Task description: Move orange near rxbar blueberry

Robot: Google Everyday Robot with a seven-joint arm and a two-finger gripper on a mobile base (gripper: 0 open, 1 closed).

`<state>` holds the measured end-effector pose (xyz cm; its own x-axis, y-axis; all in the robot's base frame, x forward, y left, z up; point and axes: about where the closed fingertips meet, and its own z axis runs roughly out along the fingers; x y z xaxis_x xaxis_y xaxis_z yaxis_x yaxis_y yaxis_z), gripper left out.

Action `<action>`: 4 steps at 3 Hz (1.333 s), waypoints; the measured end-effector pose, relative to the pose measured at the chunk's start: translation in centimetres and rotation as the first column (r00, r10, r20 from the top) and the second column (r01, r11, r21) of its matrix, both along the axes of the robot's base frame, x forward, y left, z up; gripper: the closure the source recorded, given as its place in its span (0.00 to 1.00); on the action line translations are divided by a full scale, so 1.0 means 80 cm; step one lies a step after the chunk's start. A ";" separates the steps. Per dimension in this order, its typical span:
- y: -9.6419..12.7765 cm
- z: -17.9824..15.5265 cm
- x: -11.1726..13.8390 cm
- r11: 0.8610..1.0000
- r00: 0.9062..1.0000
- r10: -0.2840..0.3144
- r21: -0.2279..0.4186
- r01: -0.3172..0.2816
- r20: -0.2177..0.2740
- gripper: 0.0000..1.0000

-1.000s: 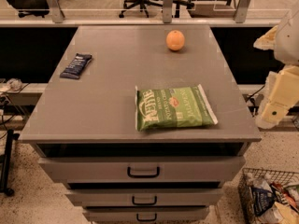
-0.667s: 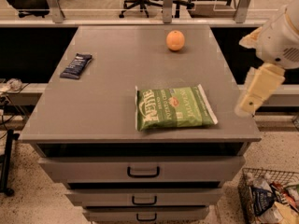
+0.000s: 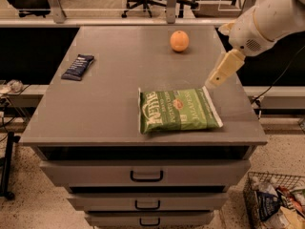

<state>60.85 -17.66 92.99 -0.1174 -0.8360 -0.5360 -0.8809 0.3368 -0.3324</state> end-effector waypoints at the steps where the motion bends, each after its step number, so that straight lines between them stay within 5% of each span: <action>1: 0.015 0.011 0.088 0.994 0.998 0.005 0.113 -0.012 0.062 0.00; 3: 0.019 0.009 0.103 0.989 0.995 -0.019 0.149 0.004 0.094 0.00; 4: 0.023 0.008 0.145 0.973 0.984 -0.078 0.229 0.040 0.161 0.00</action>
Offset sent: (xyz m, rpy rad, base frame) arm 0.0495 0.0125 -0.0031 0.0812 -0.0271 0.0135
